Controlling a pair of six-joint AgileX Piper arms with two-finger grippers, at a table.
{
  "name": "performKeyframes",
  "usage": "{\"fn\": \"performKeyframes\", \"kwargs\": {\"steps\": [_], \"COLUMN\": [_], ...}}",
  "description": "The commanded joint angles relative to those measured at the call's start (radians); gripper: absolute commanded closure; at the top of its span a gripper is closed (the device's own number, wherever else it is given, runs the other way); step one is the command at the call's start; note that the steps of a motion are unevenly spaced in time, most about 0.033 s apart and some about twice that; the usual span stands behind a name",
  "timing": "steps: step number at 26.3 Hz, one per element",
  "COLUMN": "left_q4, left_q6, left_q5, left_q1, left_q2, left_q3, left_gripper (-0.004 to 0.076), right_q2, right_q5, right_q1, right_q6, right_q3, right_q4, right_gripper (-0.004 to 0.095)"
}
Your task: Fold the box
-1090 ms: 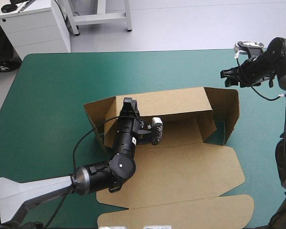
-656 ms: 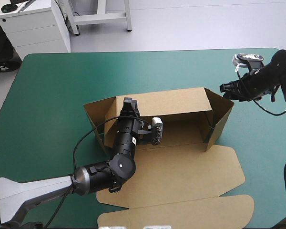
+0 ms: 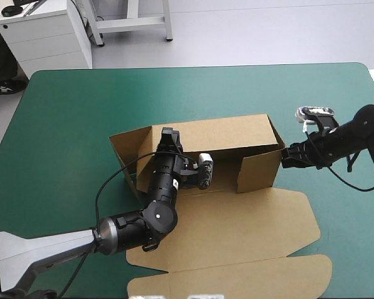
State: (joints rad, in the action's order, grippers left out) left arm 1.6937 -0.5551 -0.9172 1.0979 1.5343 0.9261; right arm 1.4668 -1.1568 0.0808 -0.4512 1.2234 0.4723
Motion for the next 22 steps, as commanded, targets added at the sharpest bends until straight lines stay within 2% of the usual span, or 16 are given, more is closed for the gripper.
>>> {"fn": "performKeyframes", "kwargs": {"steps": [1,4,8,14,22], "left_q4": [0.11,0.11,0.11,0.11,0.11], "left_q6": [-0.013,-0.013,-0.013,-0.013,-0.013], "left_q5": [-0.041,-0.041,-0.039,-0.035,-0.033], "left_q1": [0.005,0.005,0.005,0.005,0.005], "left_q2": [-0.041,-0.041,-0.041,-0.041,-0.041], "left_q3": [0.025,0.025,0.025,0.025,0.025], "left_gripper": [0.0734,0.0734,0.0734,0.0734,0.0734], "right_q2": [-0.063,-0.077,-0.077,-0.077,-0.099], "right_q5": [0.046,0.055,0.111,0.074,-0.066], "right_q1": [0.005,0.005,0.005,0.005,0.003], "right_q6": [-0.106,-0.246,-0.333,-0.311,-0.216], "right_q3": [-0.044,-0.096,-0.121,-0.124,-0.124], "right_q4": [0.098,0.194,0.218,0.218,0.245], "right_gripper": [0.0393,0.0395,0.0398,0.0397,0.04]}}
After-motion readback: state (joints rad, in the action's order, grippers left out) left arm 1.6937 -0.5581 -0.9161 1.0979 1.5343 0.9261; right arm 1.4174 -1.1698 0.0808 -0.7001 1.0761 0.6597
